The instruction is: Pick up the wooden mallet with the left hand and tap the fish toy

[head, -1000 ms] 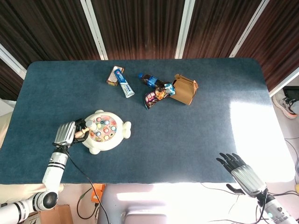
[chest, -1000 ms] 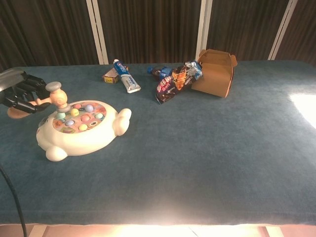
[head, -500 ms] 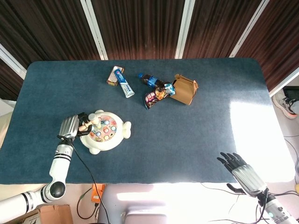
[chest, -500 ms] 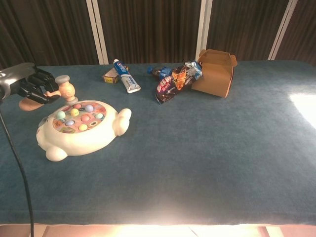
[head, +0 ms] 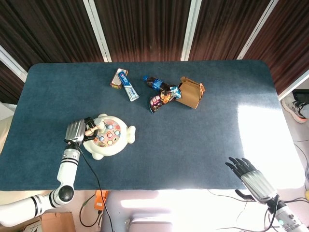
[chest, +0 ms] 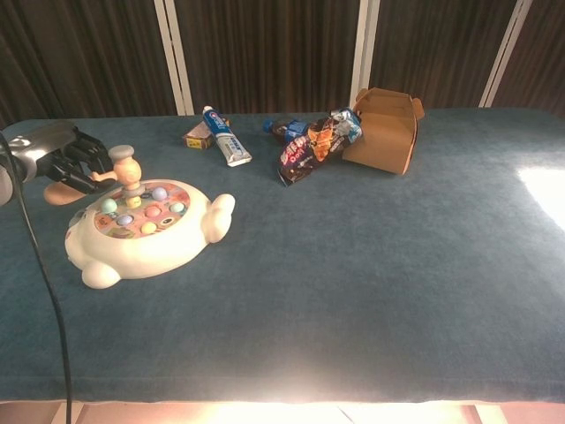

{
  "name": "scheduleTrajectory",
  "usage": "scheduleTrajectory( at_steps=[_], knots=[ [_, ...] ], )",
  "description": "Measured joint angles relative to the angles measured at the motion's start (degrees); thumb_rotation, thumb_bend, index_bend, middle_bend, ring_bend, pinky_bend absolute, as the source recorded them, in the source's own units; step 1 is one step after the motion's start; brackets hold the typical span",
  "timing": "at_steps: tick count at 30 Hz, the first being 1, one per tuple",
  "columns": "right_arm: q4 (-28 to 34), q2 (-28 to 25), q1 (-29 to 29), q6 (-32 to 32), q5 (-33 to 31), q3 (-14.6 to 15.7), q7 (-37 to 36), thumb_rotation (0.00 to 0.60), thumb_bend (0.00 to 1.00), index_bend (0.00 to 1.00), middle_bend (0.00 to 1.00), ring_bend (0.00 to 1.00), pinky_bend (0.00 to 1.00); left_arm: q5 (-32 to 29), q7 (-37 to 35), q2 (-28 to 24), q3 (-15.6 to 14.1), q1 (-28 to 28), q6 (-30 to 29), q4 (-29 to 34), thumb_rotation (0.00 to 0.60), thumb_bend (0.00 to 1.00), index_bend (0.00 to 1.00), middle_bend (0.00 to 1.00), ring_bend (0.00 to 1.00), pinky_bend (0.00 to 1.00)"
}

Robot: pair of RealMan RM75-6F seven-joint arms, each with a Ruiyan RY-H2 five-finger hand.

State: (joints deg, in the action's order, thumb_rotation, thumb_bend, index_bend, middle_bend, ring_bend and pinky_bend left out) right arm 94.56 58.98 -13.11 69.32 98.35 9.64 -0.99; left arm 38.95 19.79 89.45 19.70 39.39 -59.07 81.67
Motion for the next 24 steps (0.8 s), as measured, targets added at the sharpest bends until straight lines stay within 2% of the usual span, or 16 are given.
scheduleTrajectory(
  at_steps=[12,24],
  knots=[
    [0.0,-0.1,0.2,0.3,0.2,0.0,-0.1,0.600,0.24,0.00,0.00,0.00,0.00,0.3,0.3,1.2,-1.3,0.6,-0.2,-1.5,0.600,0.71,0.77,0.65,0.65,0.69],
    [0.1,-0.3,0.2,0.5,0.4,0.1,-0.3,0.600,0.24,0.00,0.00,0.00,0.00,-1.3,-1.7,0.0,1.9,1.3,-0.7,1.4,0.600,0.71,0.77,0.65,0.65,0.69]
  ],
)
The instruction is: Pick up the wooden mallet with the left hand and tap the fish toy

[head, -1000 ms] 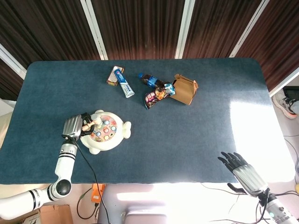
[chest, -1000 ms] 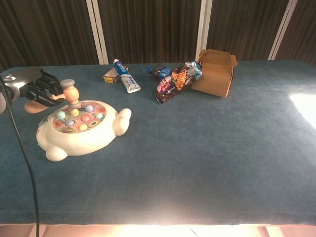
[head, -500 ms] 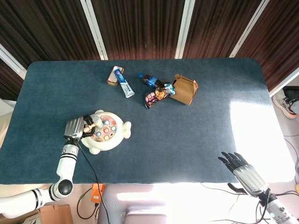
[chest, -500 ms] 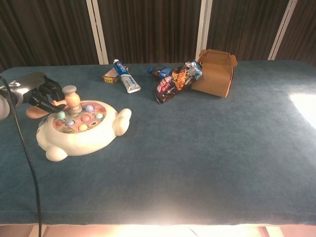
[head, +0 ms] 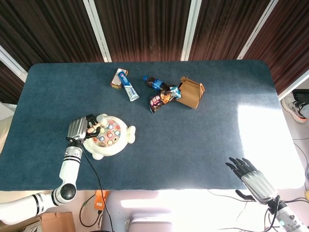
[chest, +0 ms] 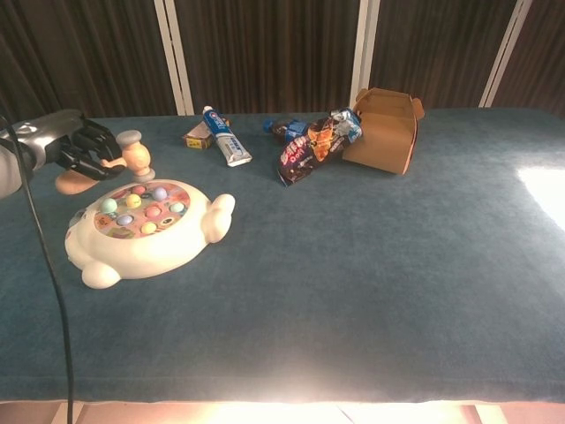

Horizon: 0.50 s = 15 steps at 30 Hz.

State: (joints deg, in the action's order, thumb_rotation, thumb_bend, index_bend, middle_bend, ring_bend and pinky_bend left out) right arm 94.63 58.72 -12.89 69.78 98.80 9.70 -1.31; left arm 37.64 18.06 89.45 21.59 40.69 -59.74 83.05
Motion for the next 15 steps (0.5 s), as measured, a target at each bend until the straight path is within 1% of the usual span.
scheduleTrajectory(
  at_steps=[6,11,15],
  knots=[
    [0.0,-0.2,0.1,0.5,0.2,0.0,-0.3,0.600,0.24,0.00,0.00,0.00,0.00,-0.4,0.0,1.1,0.5,0.9,-0.3,-0.2,0.600,0.71,0.77,0.65,0.65,0.69],
    [-0.1,-0.7,0.4,1.6,1.2,0.3,-1.5,0.600,0.24,0.00,0.00,0.00,0.00,-1.6,2.3,3.7,0.0,2.3,-1.3,-2.3,0.600,0.71,0.77,0.65,0.65,0.69],
    [-0.1,-0.9,0.5,1.9,1.6,0.4,-1.8,0.600,0.24,0.00,0.00,0.00,0.00,-2.1,3.2,4.7,-0.3,2.8,-1.9,-3.3,0.600,0.71,0.77,0.65,0.65,0.69]
  ],
)
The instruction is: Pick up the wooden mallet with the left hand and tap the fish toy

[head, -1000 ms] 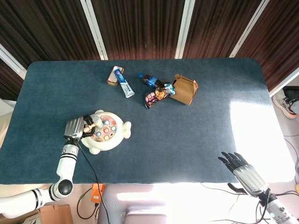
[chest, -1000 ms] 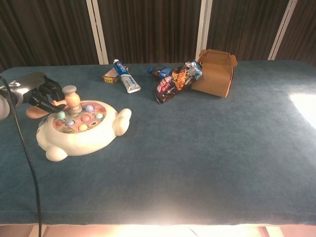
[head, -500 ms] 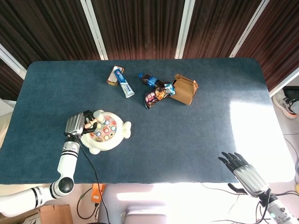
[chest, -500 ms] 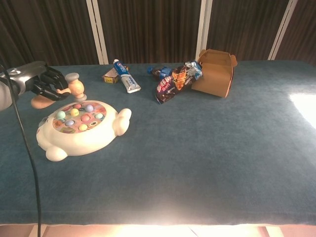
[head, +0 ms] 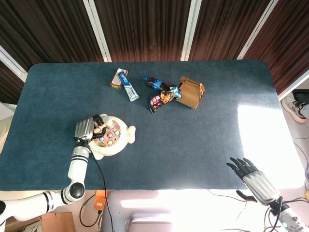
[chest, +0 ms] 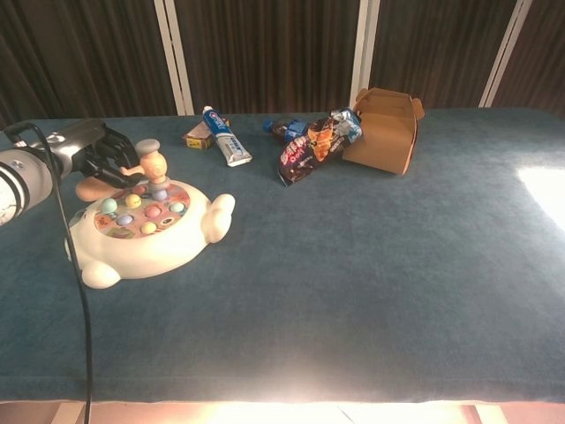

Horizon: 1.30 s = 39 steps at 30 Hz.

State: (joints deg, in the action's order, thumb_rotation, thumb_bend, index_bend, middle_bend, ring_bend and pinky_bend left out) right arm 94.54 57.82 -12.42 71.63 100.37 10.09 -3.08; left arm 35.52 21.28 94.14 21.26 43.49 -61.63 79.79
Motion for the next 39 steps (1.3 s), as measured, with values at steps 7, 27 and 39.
scheduleTrajectory(
  at_steps=[7,27,39],
  knots=[
    [0.1,0.0,0.0,0.1,0.3,0.0,0.1,0.600,0.24,0.00,0.00,0.00,0.00,-0.7,1.2,0.4,-0.5,0.2,0.2,-1.1,0.600,0.71,0.77,0.65,0.65,0.69],
    [0.1,-0.1,0.4,0.3,0.4,0.1,0.2,0.600,0.24,0.00,0.00,0.00,0.00,2.2,-0.6,-2.7,-0.2,-1.3,-1.3,4.9,0.600,0.70,0.77,0.65,0.65,0.69],
    [0.3,0.5,0.3,-0.6,0.2,0.1,1.8,0.600,0.24,0.00,0.00,0.00,0.00,17.2,-14.0,-16.1,-7.7,-15.6,-5.0,13.9,0.600,0.64,0.77,0.64,0.63,0.67]
  ],
)
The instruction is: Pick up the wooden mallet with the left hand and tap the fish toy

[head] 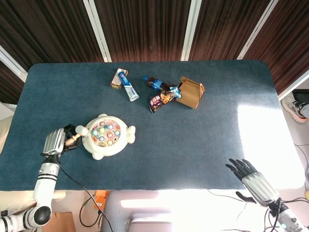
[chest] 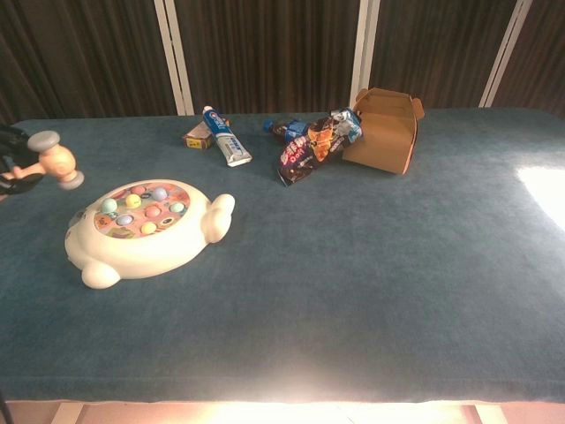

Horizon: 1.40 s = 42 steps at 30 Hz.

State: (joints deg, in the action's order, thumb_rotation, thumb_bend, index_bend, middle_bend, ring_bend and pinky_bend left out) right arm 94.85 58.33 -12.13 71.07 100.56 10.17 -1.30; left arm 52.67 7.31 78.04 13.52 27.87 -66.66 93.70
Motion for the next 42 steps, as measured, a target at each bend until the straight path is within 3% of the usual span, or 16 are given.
scheduleTrajectory(
  at_steps=[10,19,42],
  knots=[
    [0.5,1.1,-0.4,-1.7,-0.6,-0.1,2.1,0.600,0.24,0.00,0.00,0.00,0.00,10.8,-15.5,3.5,-7.5,-5.5,2.7,-15.6,0.600,0.58,0.76,0.61,0.56,0.62],
    [0.2,0.9,-0.3,-1.4,-1.1,-0.2,1.8,0.600,0.24,0.00,0.00,0.00,0.00,13.9,-20.1,9.5,-9.0,-6.5,6.6,-26.3,0.600,0.53,0.74,0.61,0.56,0.62],
    [0.1,1.1,-0.3,-1.6,-1.3,-0.2,1.9,0.600,0.24,0.00,0.00,0.00,0.00,18.7,-26.7,9.4,-8.6,-6.9,10.5,-30.0,0.600,0.38,0.61,0.54,0.46,0.55]
  ],
)
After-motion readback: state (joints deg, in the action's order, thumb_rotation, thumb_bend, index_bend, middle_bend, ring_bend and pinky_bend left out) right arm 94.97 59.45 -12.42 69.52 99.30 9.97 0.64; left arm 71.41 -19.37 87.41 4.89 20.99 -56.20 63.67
